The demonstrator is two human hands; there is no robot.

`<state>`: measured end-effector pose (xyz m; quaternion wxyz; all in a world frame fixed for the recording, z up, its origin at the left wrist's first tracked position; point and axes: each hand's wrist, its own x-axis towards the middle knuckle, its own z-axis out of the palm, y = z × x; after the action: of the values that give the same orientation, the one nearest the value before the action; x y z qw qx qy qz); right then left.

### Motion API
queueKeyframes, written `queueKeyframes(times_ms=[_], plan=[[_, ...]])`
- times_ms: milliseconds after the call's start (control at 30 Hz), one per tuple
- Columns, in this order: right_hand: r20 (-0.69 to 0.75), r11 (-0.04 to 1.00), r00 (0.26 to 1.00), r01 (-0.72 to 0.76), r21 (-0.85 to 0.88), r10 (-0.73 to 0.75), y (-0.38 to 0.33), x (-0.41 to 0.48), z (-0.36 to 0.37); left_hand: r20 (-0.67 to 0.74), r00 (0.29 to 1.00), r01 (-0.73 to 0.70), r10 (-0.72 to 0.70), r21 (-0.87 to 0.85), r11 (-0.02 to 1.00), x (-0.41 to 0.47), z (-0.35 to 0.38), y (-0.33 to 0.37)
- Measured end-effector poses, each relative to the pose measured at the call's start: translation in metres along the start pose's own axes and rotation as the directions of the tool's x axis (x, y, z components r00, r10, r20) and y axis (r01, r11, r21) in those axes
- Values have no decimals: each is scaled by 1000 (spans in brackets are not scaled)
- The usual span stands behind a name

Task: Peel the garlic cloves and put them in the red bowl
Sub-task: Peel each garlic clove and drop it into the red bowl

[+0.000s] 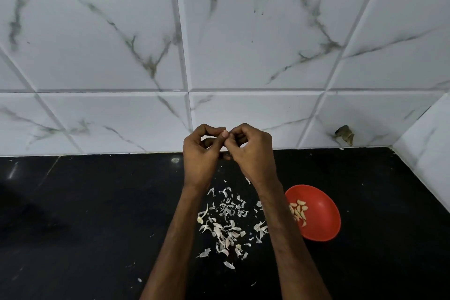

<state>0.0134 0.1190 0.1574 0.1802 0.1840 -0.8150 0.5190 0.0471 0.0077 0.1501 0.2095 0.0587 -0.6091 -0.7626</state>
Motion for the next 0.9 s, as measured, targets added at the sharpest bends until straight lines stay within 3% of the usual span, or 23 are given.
queueKeyframes(times_ms=[200,333,433,667,900], plan=[[-9,999,1000,-6,39,6,1,0,3,-19,999,38,-40,-101,994,2,-1,0],[32,994,998,-62,86,59,-1,1,2,42,984,181,-176,-225,957,4,-5,1],[76,988,994,-93,120,84,-1,1,0,85,974,225,-211,-226,948,6,-8,1],[84,983,990,-128,131,117,-2,1,-3,66,998,10,-13,42,999,6,-10,0],[138,956,973,-210,204,185,-6,3,-9,132,989,-94,64,232,968,10,-23,-3]])
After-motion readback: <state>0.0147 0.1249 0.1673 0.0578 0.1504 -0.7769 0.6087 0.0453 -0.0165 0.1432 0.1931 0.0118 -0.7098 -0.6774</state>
